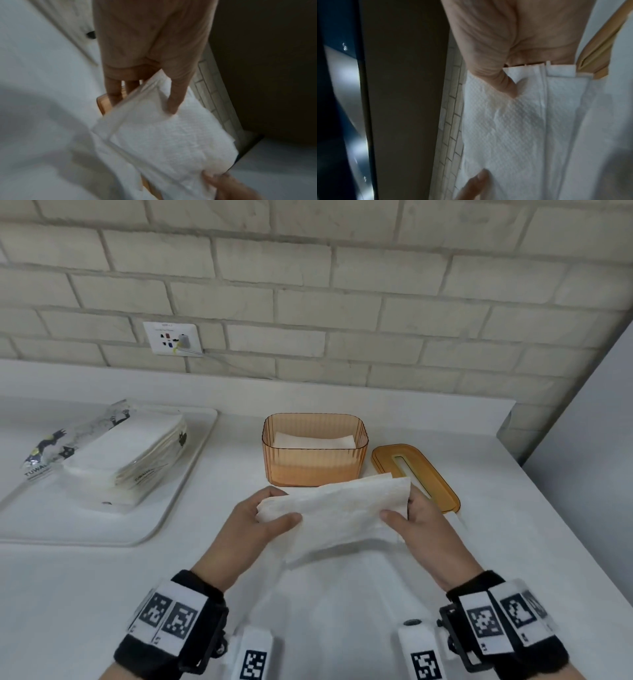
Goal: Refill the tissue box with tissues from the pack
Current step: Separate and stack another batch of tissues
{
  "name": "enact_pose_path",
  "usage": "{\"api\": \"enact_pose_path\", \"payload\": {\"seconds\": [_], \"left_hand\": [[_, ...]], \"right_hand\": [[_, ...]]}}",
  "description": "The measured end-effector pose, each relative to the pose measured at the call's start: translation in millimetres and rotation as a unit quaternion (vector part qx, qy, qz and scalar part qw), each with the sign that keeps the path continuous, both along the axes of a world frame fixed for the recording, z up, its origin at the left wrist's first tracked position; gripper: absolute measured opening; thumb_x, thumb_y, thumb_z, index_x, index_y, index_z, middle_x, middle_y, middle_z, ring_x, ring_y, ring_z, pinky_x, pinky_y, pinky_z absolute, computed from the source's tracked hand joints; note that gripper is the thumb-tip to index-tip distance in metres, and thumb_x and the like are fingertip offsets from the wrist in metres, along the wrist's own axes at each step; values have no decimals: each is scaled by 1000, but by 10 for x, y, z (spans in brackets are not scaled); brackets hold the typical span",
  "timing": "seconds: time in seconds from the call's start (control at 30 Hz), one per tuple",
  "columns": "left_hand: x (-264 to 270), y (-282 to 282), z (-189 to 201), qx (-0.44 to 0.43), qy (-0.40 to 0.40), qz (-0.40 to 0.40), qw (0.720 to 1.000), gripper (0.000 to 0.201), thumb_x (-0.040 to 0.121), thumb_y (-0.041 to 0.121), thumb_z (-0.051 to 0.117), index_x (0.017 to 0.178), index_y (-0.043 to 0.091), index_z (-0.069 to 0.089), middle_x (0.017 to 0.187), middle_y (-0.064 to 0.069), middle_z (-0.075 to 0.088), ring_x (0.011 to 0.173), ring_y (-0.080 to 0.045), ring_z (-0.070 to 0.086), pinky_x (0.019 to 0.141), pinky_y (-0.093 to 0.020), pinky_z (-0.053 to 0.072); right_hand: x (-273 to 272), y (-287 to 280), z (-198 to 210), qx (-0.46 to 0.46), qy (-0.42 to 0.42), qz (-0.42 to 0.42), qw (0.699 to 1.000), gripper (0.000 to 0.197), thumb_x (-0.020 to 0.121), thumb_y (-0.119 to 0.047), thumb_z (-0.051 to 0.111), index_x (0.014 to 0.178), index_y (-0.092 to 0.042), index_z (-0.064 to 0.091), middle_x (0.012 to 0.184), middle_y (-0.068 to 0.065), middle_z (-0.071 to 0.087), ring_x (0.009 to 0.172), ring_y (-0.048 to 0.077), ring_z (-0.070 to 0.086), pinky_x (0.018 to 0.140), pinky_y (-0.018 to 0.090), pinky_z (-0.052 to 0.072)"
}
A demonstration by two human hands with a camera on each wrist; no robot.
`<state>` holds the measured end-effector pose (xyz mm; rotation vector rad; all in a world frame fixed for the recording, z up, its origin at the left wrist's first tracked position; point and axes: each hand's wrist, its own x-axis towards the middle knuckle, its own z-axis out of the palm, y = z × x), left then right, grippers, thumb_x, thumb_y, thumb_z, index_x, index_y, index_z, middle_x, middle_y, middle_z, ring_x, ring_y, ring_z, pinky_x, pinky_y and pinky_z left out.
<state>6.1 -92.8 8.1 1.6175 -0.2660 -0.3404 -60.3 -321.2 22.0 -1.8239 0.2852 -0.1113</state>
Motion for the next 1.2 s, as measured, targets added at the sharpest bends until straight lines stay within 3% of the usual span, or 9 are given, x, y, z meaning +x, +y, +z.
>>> {"api": "enact_pose_path", "payload": {"seconds": [0.2, 0.4, 0.6, 0.73, 0.83, 0.9, 0.97, 1.07, 1.2], "left_hand": [[65, 89, -241, 142, -71, -68, 985, 17, 82, 5, 71, 87, 20, 65, 81, 8, 63, 66, 2, 55, 63, -11, 42], [50, 9, -228, 214, -86, -44, 972, 17, 75, 27, 73, 89, 23, 65, 81, 6, 68, 73, -9, 62, 63, -12, 45], [35, 49, 272, 226, -43, -138, 963, 55, 57, 61, 74, 107, 43, 63, 106, 10, 69, 95, -8, 67, 88, -28, 53], [-25, -135, 362, 197, -53, -142, 969, 42, 66, 49, 75, 106, 40, 64, 98, 12, 72, 88, -7, 69, 84, -27, 54], [-83, -241, 268, 180, -53, -95, 978, 8, 84, 26, 70, 92, 25, 69, 85, 7, 74, 78, -6, 69, 74, -22, 53], [-101, -260, 182, 149, -33, -45, 987, 7, 86, 24, 68, 90, 18, 68, 85, 2, 74, 78, -11, 70, 74, -25, 54], [-130, -263, 147, 99, -14, -10, 995, 9, 86, 25, 69, 91, 18, 68, 87, 2, 74, 80, -12, 71, 74, -26, 55], [-176, -312, 131, 47, -1, -21, 999, 20, 83, 27, 72, 98, 14, 70, 94, -1, 75, 87, -16, 71, 80, -30, 57], [-207, -346, 105, 15, -19, -59, 998, 34, 79, 28, 72, 111, 21, 68, 107, 5, 73, 99, -10, 69, 89, -30, 55]], "right_hand": [[3, -15, -343, -71, 41, 19, 996, 27, 87, 0, 58, 101, -22, 49, 102, -6, 59, 95, 16, 56, 75, 17, 42], [108, 32, -369, -78, 57, -23, 995, 30, 92, -12, 55, 116, -22, 41, 104, 7, 59, 95, 20, 59, 74, 19, 43], [101, 67, 191, -252, -87, 61, 962, 18, 91, -14, 56, 107, -22, 55, 89, -13, 60, 81, 1, 56, 64, 9, 42], [96, 222, 416, -296, -180, 127, 929, 16, 87, -11, 62, 100, -19, 65, 92, -16, 65, 87, 2, 58, 74, 11, 42], [84, 249, 392, -265, -213, 98, 935, 26, 85, -13, 65, 106, -27, 61, 100, -24, 59, 101, -5, 50, 85, 3, 35], [57, 151, 276, -181, -174, 23, 968, 44, 84, -17, 66, 119, -35, 47, 113, -25, 53, 109, -9, 45, 88, 4, 34], [8, 82, 131, -64, -55, 10, 996, 55, 85, -17, 65, 127, -36, 36, 119, -19, 53, 115, -1, 47, 90, 14, 38], [-57, 113, -46, 48, 23, 69, 996, 49, 86, -8, 61, 124, -33, 43, 120, -11, 60, 117, 9, 54, 102, 35, 43], [-63, 175, -13, 83, -18, 96, 992, 42, 92, -5, 52, 118, -37, 45, 114, -12, 63, 104, -1, 60, 84, 20, 51]]}}
